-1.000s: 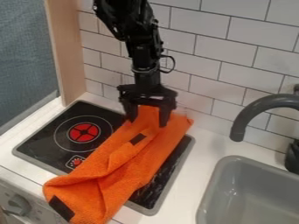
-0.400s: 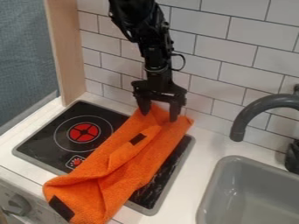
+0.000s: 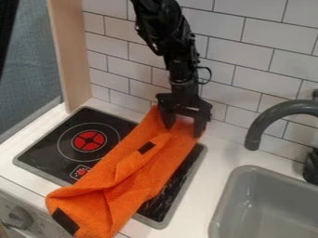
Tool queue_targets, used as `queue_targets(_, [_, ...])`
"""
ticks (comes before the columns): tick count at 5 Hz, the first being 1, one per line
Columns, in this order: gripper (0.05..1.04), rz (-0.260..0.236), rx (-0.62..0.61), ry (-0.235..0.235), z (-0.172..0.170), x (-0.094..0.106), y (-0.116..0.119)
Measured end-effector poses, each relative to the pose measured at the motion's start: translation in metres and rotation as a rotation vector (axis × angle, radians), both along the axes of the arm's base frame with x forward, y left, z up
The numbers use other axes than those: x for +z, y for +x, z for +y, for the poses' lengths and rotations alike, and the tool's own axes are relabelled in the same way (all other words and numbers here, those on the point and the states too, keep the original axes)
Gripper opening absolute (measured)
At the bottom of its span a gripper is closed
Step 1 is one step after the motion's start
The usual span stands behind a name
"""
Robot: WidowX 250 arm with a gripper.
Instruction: Fold the fabric from top to bottom
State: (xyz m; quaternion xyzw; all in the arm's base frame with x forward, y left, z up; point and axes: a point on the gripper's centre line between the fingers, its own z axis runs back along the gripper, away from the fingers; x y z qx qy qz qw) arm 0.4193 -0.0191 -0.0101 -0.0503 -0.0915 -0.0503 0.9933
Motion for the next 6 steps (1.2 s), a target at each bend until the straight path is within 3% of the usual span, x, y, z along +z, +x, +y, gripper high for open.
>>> queue_targets(1, [0.944,-0.004,-0.006,0.013,-0.0005,-0.0082,0.0013])
queue_targets(3, [0.35,-0.032,0.0,0.022,-0.0038,-0.0075,0.0058])
queue_targets(4, [0.148,-0.035,0.002,0.022,-0.0037,-0.008,0.0058])
queue_targets(5, [0.051,-0.025,0.006,0.007,-0.0059,-0.0106,0.0025])
queue_targets(6, [0.049,-0.01,0.034,-0.019,-0.0037,-0.0125,-0.0031])
